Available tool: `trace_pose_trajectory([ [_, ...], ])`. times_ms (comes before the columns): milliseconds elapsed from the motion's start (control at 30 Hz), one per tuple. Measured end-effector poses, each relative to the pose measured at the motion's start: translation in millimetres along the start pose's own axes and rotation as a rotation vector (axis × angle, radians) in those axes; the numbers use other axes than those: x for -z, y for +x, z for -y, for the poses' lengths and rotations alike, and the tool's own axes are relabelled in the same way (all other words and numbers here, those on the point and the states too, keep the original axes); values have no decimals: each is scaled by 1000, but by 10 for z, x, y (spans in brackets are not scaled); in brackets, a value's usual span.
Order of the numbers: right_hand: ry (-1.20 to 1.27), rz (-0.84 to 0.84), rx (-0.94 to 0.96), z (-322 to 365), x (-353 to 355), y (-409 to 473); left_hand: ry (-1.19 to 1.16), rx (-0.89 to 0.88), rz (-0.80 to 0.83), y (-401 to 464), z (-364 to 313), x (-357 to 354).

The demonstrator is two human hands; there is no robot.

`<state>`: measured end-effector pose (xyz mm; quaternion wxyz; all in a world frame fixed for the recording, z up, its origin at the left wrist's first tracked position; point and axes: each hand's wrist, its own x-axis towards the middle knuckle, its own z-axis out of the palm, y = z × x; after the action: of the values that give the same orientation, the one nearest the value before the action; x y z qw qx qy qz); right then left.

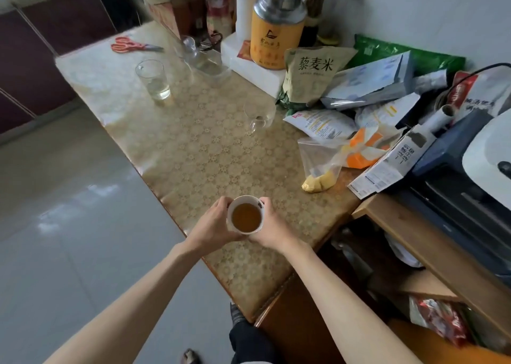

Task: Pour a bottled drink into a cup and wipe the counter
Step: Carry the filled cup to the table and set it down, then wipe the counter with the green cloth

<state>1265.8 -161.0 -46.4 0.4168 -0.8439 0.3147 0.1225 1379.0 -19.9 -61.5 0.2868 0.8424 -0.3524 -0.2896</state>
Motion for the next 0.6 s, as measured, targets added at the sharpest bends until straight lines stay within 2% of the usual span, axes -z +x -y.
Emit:
trace_pose_trajectory([
  [300, -121, 56, 40, 3, 21, 26, 27, 51, 40, -59, 12, -87],
  [400, -256, -6, 151, 118, 96, -8, 68, 71, 93, -154, -48, 100],
  [500, -340, -8, 294, 387, 67, -115, 103, 95, 14, -403, 28, 394],
  [600, -322, 68, 416, 792, -162, -253, 109, 185, -115, -859, 251, 674],
])
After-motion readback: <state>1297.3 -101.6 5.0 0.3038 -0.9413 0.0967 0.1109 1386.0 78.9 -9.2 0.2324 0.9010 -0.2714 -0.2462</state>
